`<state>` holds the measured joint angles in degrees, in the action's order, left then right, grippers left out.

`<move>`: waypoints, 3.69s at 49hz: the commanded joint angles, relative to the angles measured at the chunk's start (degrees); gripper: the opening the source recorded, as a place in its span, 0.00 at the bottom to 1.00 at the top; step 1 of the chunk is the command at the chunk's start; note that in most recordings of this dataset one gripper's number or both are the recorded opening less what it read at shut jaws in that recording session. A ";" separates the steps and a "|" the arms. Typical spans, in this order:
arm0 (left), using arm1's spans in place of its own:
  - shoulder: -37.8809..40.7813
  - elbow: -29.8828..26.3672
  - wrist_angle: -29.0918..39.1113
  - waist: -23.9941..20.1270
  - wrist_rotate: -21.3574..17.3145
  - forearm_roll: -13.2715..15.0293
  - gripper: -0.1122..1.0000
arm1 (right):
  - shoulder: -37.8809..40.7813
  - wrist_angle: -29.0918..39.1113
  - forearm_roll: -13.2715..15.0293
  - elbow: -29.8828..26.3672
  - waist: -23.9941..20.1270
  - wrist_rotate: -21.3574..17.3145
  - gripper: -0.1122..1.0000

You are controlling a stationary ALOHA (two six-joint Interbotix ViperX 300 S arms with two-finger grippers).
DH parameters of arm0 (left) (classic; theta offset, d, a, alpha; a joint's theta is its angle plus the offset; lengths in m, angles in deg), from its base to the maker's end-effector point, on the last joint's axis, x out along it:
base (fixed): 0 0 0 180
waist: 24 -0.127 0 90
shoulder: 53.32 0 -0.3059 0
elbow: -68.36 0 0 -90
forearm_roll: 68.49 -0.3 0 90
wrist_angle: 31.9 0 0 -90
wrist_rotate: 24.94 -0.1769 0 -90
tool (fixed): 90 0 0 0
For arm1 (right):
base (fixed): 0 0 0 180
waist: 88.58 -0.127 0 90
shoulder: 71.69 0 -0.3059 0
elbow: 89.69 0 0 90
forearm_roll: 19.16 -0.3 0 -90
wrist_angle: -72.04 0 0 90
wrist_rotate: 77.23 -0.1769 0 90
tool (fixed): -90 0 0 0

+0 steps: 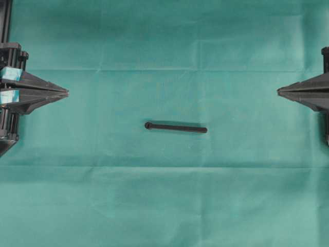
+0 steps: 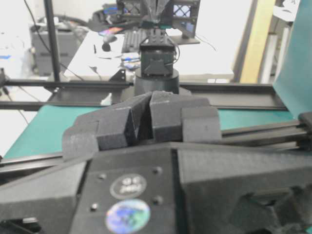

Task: Peel off the Velcro with your right arm.
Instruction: 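Open the left gripper and move it toward the black Velcro strap, then position the left gripper around the strap's left end and close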

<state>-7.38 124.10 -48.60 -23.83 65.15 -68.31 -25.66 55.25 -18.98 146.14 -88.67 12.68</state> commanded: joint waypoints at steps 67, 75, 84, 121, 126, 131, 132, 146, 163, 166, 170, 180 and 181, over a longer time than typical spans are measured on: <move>30.06 -13.62 3.16 -2.02 -0.62 1.14 0.97 | 4.04 13.62 0.18 -3.16 0.88 -1.14 0.95; 34.89 -16.87 4.48 -2.02 -0.62 1.14 0.97 | 4.13 13.54 0.18 -3.16 0.88 -1.23 0.95; 38.67 -20.83 7.21 -2.11 -0.62 1.14 0.97 | 4.39 13.45 0.18 -3.08 0.88 -1.23 0.95; 50.19 -26.72 12.74 -1.76 -0.44 1.14 0.97 | 5.27 13.45 0.18 -2.99 0.97 -1.23 0.95; 52.82 -26.98 12.57 -1.76 -0.35 1.14 0.97 | 5.45 13.45 0.09 -2.90 0.88 -1.23 0.95; 55.55 -27.60 12.04 -1.76 -0.35 1.14 0.97 | 5.63 13.45 0.18 -2.90 0.97 -1.23 0.95; 56.34 -27.77 12.04 -1.76 -0.35 1.14 0.97 | 5.63 13.36 0.18 -2.90 0.97 -1.23 0.95; 62.58 -29.36 10.20 -1.49 -0.35 1.14 0.97 | 5.71 13.36 0.18 -2.90 0.88 -1.23 0.95; 66.97 -29.97 7.12 -0.88 -0.26 1.14 0.96 | 6.06 13.36 0.18 -2.81 0.88 -1.23 0.94; 67.41 -29.97 7.03 -0.79 -0.26 1.14 0.96 | 6.15 13.36 0.09 -2.81 0.88 -1.23 0.94; 67.85 -29.97 6.86 -0.79 -0.26 1.14 0.96 | 6.33 13.36 0.09 -2.81 0.97 -1.23 0.94; 69.17 -29.97 6.59 -0.79 -0.26 1.14 0.96 | 6.59 13.27 0.18 -2.72 0.97 -1.23 0.94; 69.26 -29.97 6.59 -0.79 -0.26 1.14 0.96 | 6.68 13.36 0.18 -2.72 0.97 -1.23 0.94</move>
<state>62.32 95.10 -41.39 -24.62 64.80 -67.34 -19.33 68.96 -18.90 143.86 -87.79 11.45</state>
